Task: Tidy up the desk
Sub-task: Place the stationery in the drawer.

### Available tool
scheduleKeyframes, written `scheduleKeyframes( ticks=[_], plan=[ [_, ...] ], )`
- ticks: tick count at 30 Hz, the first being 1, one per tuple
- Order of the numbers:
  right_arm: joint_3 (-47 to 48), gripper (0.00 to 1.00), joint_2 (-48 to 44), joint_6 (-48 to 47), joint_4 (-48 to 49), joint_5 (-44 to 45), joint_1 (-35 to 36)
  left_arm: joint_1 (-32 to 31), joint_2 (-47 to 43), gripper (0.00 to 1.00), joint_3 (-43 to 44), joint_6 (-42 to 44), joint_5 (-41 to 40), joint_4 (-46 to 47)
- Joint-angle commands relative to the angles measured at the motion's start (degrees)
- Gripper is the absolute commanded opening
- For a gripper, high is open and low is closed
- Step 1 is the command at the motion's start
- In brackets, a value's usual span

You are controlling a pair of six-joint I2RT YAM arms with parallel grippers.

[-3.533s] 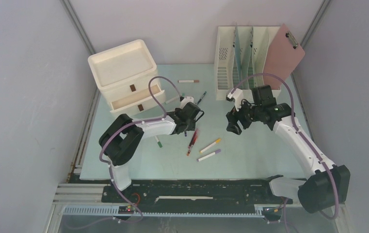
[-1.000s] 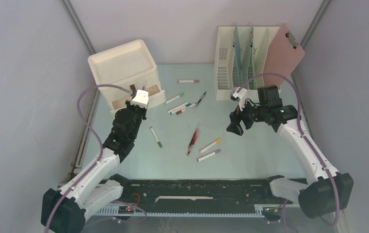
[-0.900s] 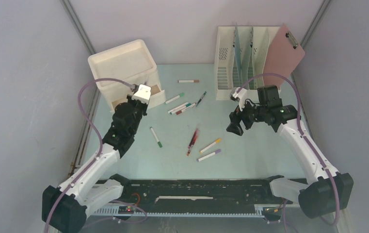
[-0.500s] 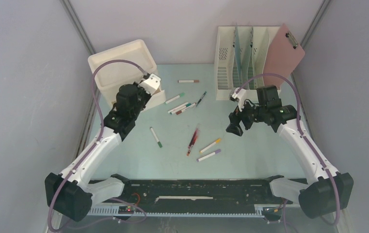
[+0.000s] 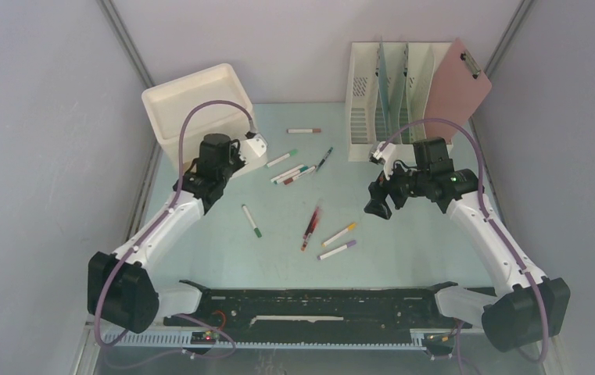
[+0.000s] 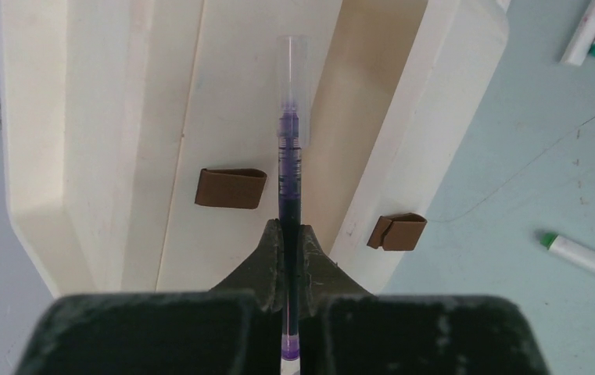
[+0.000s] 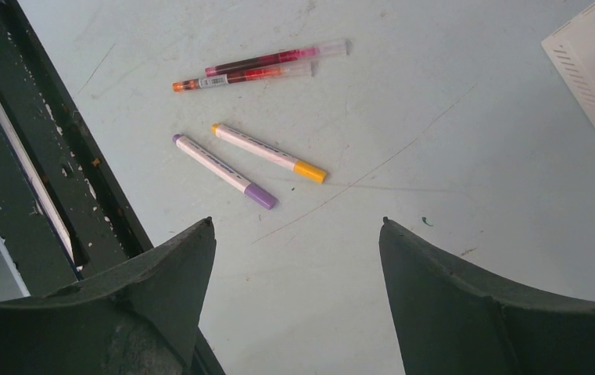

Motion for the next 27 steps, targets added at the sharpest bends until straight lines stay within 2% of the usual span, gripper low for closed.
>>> scheduleKeyframes(
  ticks=[1, 5, 8, 10, 17, 27],
  plan=[
    [2.10, 0.84, -0.06, -0.91, 0.02, -0.07, 0.07, 1.75, 1.76, 0.02, 3.40, 1.87, -0.58, 2.13],
    [2.15, 0.84, 0.23, -0.91, -0.04, -0.07, -0.04, 1.97, 3.49, 0.19, 3.60, 0.66, -0.33, 2.51],
    [1.76, 0.85, -0.10, -0.92, 0.50, -0.15, -0.19, 1.95, 3.94, 0.44, 3.37, -0.02, -2.49, 3.42],
    [1.65, 0.85, -0.25, -0.92, 0.52, -0.28, -0.24, 1.95, 3.82, 0.55, 2.99, -0.28, -4.15, 4.51],
    [1.64, 0.85, -0.58, -0.89, 0.52, -0.72, -0.86, 1.86, 1.31, 0.62, 4.43, -4.05, -1.97, 2.49],
    [1.64, 0.86, -0.77, -0.90, -0.08, -4.43, -5.59, 1.79, -11.95, 0.94, 4.84, -22.71, 9.47, 0.47]
  ],
)
